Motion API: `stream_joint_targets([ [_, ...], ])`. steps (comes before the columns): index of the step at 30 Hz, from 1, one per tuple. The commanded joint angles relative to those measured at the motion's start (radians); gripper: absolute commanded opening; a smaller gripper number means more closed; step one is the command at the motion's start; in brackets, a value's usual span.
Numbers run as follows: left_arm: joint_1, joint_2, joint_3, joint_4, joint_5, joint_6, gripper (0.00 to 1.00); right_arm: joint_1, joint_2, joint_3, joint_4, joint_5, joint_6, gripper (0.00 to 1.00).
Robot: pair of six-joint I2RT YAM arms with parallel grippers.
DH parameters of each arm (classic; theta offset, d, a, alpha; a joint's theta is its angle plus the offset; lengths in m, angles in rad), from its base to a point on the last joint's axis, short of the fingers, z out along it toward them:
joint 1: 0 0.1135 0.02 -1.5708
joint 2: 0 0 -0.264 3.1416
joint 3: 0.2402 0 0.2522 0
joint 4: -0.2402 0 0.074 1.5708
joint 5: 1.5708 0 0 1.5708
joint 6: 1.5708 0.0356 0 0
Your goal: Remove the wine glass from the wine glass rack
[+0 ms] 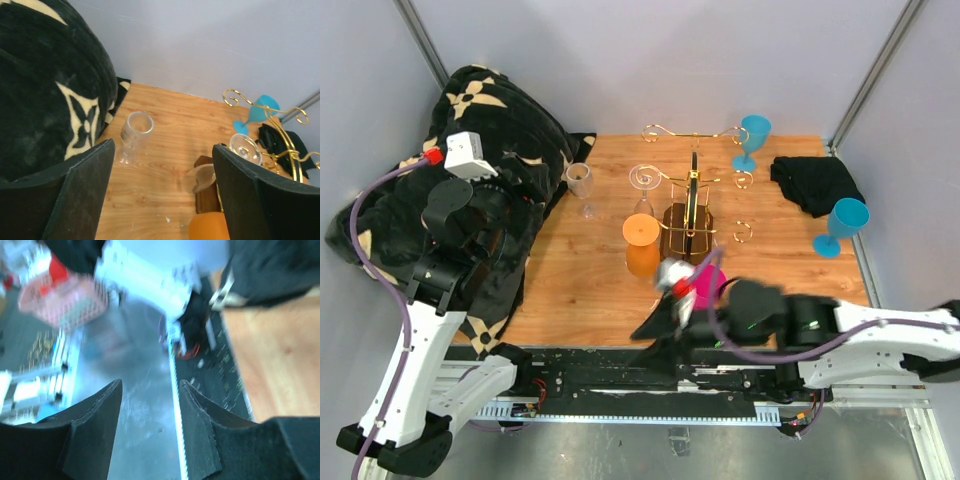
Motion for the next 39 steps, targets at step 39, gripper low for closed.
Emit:
stream_joint_targets([
  [39, -0.111, 0.321, -0.096, -0.041, 0.837, -0.182, 0.73, -1.299, -0.049, 0.276, -0.327, -0.288, -0.014, 0.51],
])
